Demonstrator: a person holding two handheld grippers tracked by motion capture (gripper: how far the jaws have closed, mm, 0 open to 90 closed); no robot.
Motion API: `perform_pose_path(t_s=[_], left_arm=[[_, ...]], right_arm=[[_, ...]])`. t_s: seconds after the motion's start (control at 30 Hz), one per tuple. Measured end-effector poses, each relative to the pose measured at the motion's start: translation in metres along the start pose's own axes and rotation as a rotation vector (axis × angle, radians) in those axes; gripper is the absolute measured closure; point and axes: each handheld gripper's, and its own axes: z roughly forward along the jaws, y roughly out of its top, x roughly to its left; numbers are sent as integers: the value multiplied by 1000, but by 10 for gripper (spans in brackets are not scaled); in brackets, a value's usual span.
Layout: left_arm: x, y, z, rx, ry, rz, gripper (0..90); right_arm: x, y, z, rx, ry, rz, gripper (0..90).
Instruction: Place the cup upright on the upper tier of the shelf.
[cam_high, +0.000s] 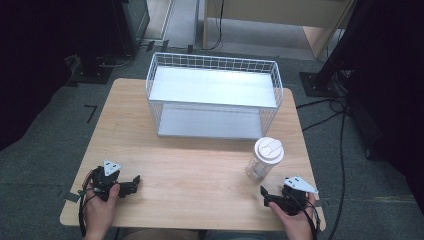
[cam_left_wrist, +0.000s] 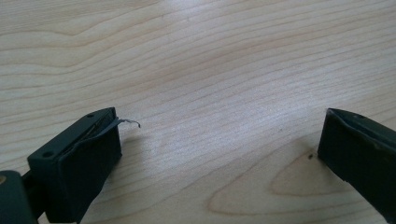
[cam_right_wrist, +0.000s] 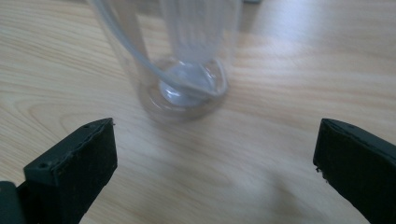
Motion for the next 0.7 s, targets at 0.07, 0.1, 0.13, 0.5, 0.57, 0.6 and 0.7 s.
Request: perform_pose_path(t_s=[0.07, 0.1, 0.13, 0.5, 0.57, 0.6, 0.7], left_arm=[[0, 0, 0, 0, 0, 0, 0], [0, 0, 0, 0, 0, 0, 0], [0, 0, 0, 0, 0, 0, 0], [0, 0, 0, 0, 0, 0, 0], [0, 0, 0, 0, -1, 0, 0], [0, 0, 0, 0, -1, 0, 0], [0, 0, 0, 0, -1, 0, 0]], right_arm=[[5, 5, 2, -10, 17, -11, 0], [7, 7, 3, -15, 24, -17, 0], [10, 10, 4, -21, 30, -20, 0], [22, 36, 8, -117, 65, -17, 43], [23, 40, 7, -134, 66, -17, 60], [23, 40, 7, -134, 66, -17, 60], [25, 46, 6, -158, 69, -18, 69]])
